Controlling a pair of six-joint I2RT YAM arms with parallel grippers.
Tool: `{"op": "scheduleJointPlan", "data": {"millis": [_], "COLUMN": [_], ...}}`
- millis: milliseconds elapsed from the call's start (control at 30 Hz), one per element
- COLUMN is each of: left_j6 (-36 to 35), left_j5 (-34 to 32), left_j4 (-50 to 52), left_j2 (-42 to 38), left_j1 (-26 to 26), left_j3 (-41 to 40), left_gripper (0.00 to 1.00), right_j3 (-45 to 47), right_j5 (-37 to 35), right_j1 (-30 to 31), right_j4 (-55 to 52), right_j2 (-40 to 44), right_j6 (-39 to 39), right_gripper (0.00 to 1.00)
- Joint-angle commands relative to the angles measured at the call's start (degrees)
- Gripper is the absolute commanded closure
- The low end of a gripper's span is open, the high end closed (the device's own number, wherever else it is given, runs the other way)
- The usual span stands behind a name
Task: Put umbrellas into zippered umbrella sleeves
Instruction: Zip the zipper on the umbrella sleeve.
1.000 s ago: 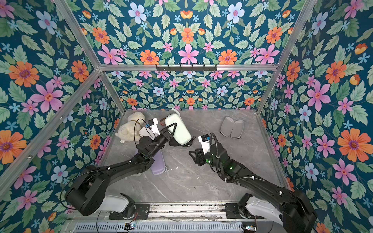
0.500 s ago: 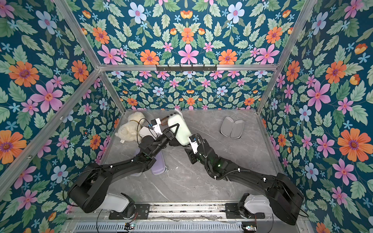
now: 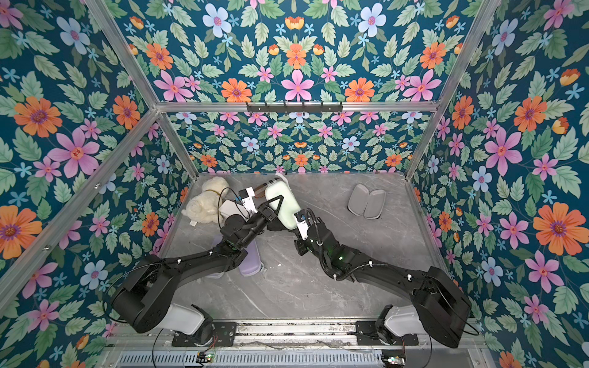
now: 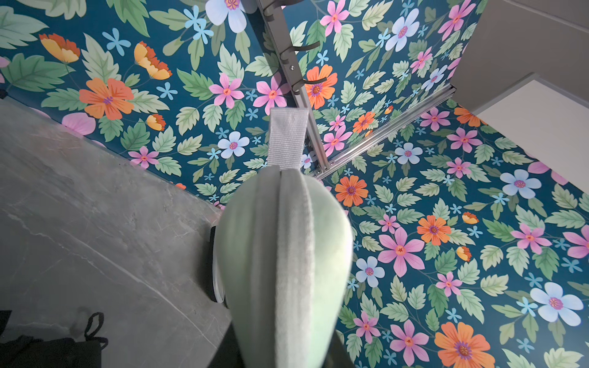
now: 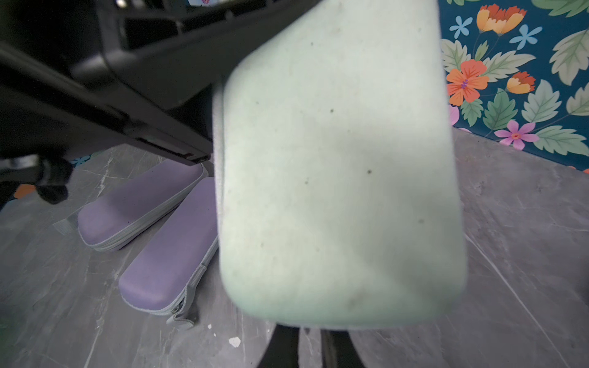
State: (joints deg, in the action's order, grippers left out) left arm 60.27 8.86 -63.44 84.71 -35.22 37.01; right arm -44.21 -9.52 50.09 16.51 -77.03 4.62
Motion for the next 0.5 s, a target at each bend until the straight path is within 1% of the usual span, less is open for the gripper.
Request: {"op": "scheduleJointPlan", "data": {"millis": [0, 133, 267, 367, 467], "left_j6": [0.70, -0.09, -0.59, 0.09, 0.89], "left_j5": [0.71, -2.02, -3.79, -4.64, -5.47], "left_j4": [-4.34, -4.39, -4.89, -5.89, -7.61], "left_j2": [-0.28, -0.77, -0.45, 0.76, 2.43], "left_j1": [-0.11, 0.03, -0.02, -0.32, -1.95], "left_j3": [0.04, -0.58, -1.00, -1.33, -1.71], "left_gripper": [1.00, 1.00, 1.00, 1.00, 1.00], "right_j3": [-0.76, -1.37, -4.20, -6.46, -9.40], "right_j5": [-0.56, 0.62, 4.05, 6.35, 6.02], "right_j1": [1.09, 3.94, 6.34, 6.69, 6.69], "right_j4": [3.76, 3.92, 4.76, 7.98, 10.11], "right_j2": [-0.48, -1.42, -3.22, -5.09, -7.73], "right_j6": [-2.91, -3.70, -0.87, 5.16, 11.23], "right_gripper": [0.99, 1.00, 1.00, 1.00, 1.00]}}
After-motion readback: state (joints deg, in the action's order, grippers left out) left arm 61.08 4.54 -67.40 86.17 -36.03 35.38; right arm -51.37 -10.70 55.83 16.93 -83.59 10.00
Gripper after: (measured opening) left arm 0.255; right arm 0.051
